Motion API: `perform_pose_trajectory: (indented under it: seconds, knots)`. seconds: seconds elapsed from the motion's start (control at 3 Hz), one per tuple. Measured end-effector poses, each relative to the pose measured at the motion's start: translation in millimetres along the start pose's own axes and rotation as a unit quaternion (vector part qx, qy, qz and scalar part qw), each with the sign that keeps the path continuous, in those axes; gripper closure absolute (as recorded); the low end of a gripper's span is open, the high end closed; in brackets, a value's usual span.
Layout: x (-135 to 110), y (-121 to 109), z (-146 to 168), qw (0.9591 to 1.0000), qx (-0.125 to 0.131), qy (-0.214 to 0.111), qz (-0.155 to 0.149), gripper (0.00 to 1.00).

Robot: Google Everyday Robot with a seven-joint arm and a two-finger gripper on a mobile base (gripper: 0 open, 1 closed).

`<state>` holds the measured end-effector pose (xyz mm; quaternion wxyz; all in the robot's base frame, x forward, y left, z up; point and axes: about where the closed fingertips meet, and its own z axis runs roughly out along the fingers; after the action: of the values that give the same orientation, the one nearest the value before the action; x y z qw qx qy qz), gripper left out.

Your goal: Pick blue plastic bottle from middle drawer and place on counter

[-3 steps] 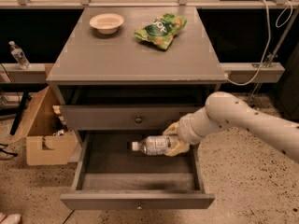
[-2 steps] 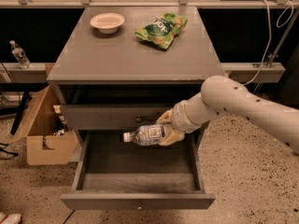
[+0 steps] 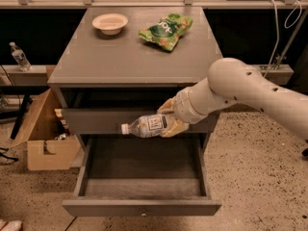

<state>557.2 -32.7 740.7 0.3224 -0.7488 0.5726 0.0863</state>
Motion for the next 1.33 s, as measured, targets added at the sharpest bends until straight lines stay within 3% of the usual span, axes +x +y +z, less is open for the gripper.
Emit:
perform_pose_trajectory:
  seconds: [0.33,0.67,1.0,1.33]
  knots:
    - [-8,-10,-14,0.9999,0.013,0.002,-0.002,1.0]
    - [-36,-41,-55,0.9988,0.046,0.007,-0.015,1.0]
    - [-59,-85,-83,0.9971,0.075,0.013,-0.001,1.0]
    - [-59,-84,-83,0.9971,0.074,0.013,-0.002,1.0]
